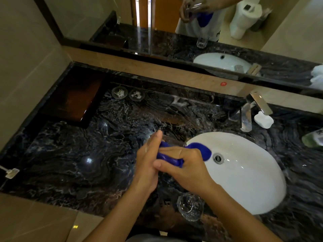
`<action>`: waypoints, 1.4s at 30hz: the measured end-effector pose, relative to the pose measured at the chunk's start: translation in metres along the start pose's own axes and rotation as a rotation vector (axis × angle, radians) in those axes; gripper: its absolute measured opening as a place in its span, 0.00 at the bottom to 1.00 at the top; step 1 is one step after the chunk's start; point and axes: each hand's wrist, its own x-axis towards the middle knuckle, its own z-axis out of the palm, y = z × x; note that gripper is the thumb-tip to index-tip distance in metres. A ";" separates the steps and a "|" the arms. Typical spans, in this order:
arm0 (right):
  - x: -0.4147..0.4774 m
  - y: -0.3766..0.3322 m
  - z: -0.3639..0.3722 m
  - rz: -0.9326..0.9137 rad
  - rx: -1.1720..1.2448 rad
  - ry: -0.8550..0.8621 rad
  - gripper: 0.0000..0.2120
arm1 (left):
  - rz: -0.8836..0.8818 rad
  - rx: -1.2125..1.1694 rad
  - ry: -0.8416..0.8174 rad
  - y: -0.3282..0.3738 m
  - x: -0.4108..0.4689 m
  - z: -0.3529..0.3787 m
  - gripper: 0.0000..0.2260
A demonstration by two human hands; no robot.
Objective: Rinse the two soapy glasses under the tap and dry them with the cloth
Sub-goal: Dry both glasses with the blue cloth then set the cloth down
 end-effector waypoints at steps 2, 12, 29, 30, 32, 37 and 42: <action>0.000 -0.009 0.007 0.276 0.405 0.119 0.18 | 0.222 0.037 -0.038 -0.005 0.001 -0.005 0.25; 0.003 -0.028 0.013 0.774 0.877 0.315 0.23 | -0.339 -0.363 -0.001 0.000 0.004 0.014 0.32; 0.009 -0.021 -0.006 0.050 -0.553 -0.120 0.27 | -0.237 -0.258 -0.015 -0.013 0.013 0.014 0.24; 0.007 -0.021 -0.008 0.064 -0.458 -0.062 0.23 | -0.208 -0.257 -0.001 -0.008 0.012 0.017 0.26; 0.008 -0.016 -0.012 0.158 -0.195 0.127 0.16 | -0.161 -0.237 -0.008 -0.002 0.011 0.020 0.32; -0.009 -0.015 -0.010 -0.051 -0.334 0.107 0.20 | -0.111 -0.097 0.005 0.005 0.020 0.016 0.31; -0.004 -0.005 -0.002 -0.217 -0.603 0.087 0.21 | -0.194 -0.126 -0.054 0.007 0.026 0.019 0.42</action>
